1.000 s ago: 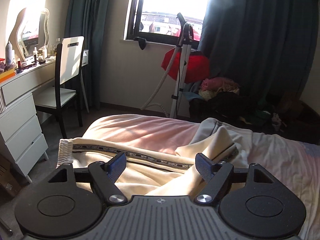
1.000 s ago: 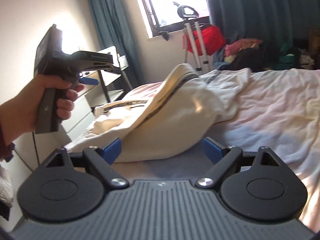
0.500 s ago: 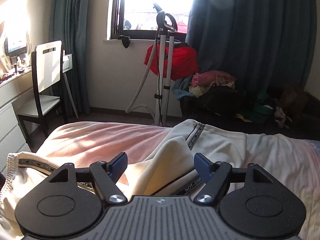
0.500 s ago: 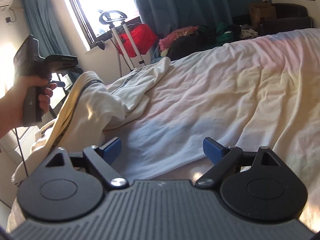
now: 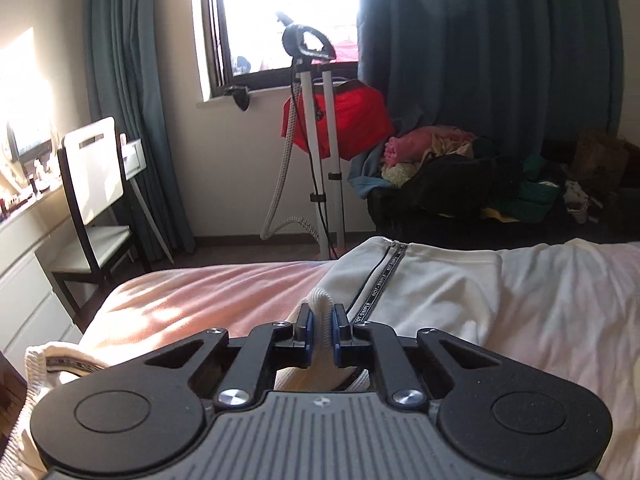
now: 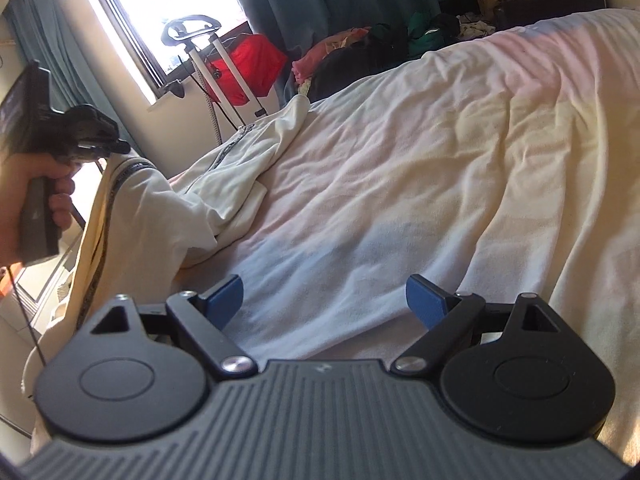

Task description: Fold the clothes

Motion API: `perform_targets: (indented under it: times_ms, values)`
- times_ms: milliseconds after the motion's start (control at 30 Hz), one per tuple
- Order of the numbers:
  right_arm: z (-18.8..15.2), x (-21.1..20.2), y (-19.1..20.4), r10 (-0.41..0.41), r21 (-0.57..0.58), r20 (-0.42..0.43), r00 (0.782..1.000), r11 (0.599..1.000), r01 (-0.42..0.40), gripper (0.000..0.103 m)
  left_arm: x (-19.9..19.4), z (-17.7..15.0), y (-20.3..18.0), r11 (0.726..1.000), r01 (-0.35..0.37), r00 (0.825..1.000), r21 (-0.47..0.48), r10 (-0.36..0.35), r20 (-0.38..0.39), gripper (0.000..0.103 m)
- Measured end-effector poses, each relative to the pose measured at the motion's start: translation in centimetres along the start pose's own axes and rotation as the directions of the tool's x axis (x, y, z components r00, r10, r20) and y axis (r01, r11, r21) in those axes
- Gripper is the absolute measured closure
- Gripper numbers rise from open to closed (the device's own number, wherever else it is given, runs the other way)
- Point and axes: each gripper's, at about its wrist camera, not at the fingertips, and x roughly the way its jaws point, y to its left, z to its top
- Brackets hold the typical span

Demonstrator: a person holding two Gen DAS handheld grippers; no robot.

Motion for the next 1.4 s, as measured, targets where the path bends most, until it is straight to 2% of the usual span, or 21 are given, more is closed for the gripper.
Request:
perform_targets:
  times_ms: [167, 333, 433, 567, 700, 833, 933, 967, 1000, 1100, 1233, 1300, 1400]
  values:
    - [-0.2, -1.6, 0.6, -0.017, -0.002, 0.02, 1.0, 1.0, 0.017, 0.013, -8.5, -3.3, -0.1, 0.987, 0.092, 0.993, 0.134, -0.102, 0.066, 0.095]
    - [-0.4, -3.1, 1.3, 0.011, -0.008, 0.032, 0.999, 1.0, -0.011, 0.013, -15.7, -9.3, 0.3, 0.961, 0.206, 0.975, 0.186, -0.219, 0.049, 0.095]
    - [-0.7, -4.0, 1.6, 0.036, -0.014, 0.04, 0.999, 0.999, -0.036, 0.013, -18.6, -13.9, -0.3, 0.94, 0.266, 0.96, 0.215, -0.278, 0.028, 0.095]
    - [-0.9, -4.6, 1.7, 0.056, -0.022, 0.045, 0.997, 0.998, -0.055, 0.013, -19.9, -19.9, -0.9, 0.93, 0.312, 0.95, 0.192, -0.309, -0.043, 0.095]
    - [-1.0, -4.5, 1.4, 0.073, -0.011, 0.031, 0.997, 0.997, -0.072, 0.013, -19.1, -23.6, -0.2, 0.939, 0.313, 0.949, 0.141, -0.303, -0.084, 0.096]
    - [-1.1, -4.0, 1.4, 0.08, -0.005, 0.023, 0.997, 0.997, -0.08, 0.013, -18.7, -24.5, 0.7, 0.941, 0.319, 0.948, 0.111, -0.315, -0.053, 0.095]
    - [-1.2, -3.8, 1.6, 0.089, -0.014, 0.025, 0.996, 0.996, -0.088, 0.013, -18.8, -24.4, 1.0, 0.937, 0.338, 0.941, 0.093, -0.336, -0.035, 0.09]
    - [-1.3, -3.7, 1.6, 0.093, -0.017, 0.027, 0.995, 0.996, -0.093, 0.013, -18.9, -24.3, 1.1, 0.935, 0.343, 0.939, 0.086, -0.342, -0.028, 0.087]
    - [-1.4, -3.7, 1.7, 0.1, -0.018, 0.033, 0.994, 0.995, -0.1, 0.013, -19.0, -24.3, 1.2, 0.932, 0.353, 0.935, 0.078, -0.353, -0.025, 0.077]
    - [-1.5, -3.7, 1.9, 0.119, -0.018, 0.056, 0.991, 0.993, -0.118, 0.013, -19.4, -24.3, 1.5, 0.927, 0.371, 0.928, 0.05, -0.372, 0.002, 0.063]
    - [-1.6, -3.6, 2.1, 0.139, -0.01, 0.069, 0.988, 0.99, -0.139, 0.013, -19.5, -24.0, 1.6, 0.93, 0.368, 0.93, 0.019, -0.368, 0.006, 0.058]
    - [-1.3, -3.4, 2.4, 0.164, 0.004, 0.057, 0.985, 0.986, -0.165, 0.013, -19.6, -23.6, 1.9, 0.932, 0.363, 0.932, 0.0, -0.363, 0.017, 0.051]
    - [0.6, -2.1, 3.7, 0.18, 0.002, 0.028, 0.983, 0.984, -0.18, 0.013, -19.6, -23.2, 2.7, 0.93, 0.366, 0.931, -0.045, -0.365, 0.03, 0.047]
